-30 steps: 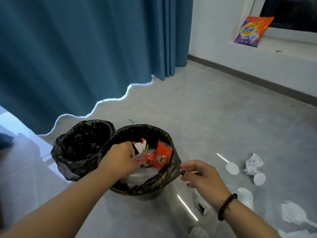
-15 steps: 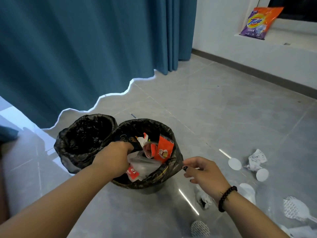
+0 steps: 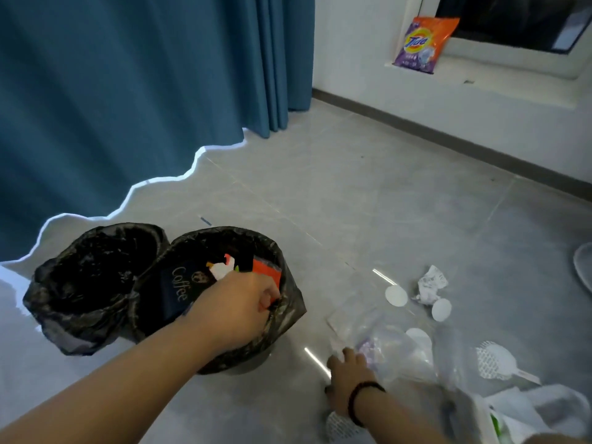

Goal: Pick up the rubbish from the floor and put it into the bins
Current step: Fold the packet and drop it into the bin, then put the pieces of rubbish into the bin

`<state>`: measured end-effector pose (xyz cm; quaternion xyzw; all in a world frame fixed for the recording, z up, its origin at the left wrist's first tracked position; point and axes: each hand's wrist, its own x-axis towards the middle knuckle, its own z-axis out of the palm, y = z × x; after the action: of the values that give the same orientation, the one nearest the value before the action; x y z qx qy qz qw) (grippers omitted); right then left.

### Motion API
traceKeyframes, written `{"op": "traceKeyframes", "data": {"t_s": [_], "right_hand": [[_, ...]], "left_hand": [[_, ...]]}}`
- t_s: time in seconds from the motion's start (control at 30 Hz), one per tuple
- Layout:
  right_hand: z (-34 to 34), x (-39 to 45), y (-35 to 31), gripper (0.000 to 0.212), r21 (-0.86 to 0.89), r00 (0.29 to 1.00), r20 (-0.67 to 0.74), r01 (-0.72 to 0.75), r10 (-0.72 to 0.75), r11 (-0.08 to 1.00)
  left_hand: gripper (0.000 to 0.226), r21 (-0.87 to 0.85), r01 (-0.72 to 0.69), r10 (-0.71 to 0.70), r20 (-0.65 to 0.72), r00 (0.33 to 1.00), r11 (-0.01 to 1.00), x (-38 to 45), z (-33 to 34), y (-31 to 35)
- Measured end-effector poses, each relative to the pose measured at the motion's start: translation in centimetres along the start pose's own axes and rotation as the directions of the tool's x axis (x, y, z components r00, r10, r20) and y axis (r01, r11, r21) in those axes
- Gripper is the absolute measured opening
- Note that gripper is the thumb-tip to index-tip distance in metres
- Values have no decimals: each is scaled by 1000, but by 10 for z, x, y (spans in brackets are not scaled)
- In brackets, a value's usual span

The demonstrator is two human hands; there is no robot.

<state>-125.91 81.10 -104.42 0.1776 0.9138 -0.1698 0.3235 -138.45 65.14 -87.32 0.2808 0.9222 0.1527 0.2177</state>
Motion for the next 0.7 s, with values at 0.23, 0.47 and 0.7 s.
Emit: {"op": "traceKeyframes", "data": {"t_s": [0.23, 0.47, 0.7], "right_hand": [[59, 26, -6, 48, -8, 995, -77, -61, 60, 998], [75, 32, 12, 85, -36, 990, -58, -131, 129, 991], [65, 38, 34, 82, 57, 991, -102, -84, 89, 995]], "left_hand": [[29, 20, -73, 74, -54, 996, 997, 9, -12, 13], [29, 43, -72, 72, -20, 997, 997, 11, -13, 11], [30, 63, -87, 86, 11, 996, 994, 15, -7, 16]]}}
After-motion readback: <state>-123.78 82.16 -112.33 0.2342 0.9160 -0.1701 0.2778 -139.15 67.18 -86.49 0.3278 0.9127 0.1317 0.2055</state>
